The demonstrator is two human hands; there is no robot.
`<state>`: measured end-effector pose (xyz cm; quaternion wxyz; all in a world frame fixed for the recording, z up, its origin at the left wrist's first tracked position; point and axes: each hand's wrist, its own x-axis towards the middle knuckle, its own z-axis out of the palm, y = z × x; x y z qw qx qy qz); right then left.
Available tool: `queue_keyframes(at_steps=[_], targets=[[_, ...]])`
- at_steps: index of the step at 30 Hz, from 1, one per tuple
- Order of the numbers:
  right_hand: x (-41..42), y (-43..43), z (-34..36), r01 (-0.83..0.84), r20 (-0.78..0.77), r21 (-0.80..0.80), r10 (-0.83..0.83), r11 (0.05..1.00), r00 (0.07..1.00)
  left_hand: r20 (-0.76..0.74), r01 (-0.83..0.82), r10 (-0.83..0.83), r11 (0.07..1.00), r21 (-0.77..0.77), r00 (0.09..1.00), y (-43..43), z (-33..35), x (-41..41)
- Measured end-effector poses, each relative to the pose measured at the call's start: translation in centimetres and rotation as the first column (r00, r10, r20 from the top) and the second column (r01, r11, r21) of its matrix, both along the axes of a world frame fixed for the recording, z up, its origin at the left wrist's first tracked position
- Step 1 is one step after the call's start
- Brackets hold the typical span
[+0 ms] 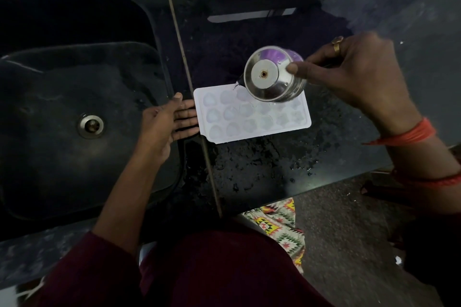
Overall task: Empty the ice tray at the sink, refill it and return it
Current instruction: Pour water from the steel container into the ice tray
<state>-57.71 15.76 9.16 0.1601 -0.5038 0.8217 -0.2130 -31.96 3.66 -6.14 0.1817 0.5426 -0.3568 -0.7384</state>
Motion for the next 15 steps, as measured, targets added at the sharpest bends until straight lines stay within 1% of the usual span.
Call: queue_keyframes(at_steps=[5,8,11,15], targets=[[0.02,-0.01,-0.02,0.002,-0.004,0.002,-0.002,1.000,1.000,-0.001,0.001,-0.001,1.000,-0.003,1.000,0.08,-0.01,0.02],[-0.05,0.12,0.02,0.010,0.018,0.004,-0.010,1.000,1.000,-0.004,-0.001,0.001,1.000,-0.002,1.000,0.08,-0.03,0.03],[-0.07,0.44,0.08,0.033,0.087,-0.005,-0.032,0.999,0.996,0.003,0.003,-0.003,1.000,-0.002,1.000,0.03,-0.07,0.04],[-0.13,0.88,0.11,0.066,0.218,-0.003,-0.064,0.998,0.974,0.009,0.002,-0.002,1.000,-0.003,1.000,0.07,-0.06,0.08]])
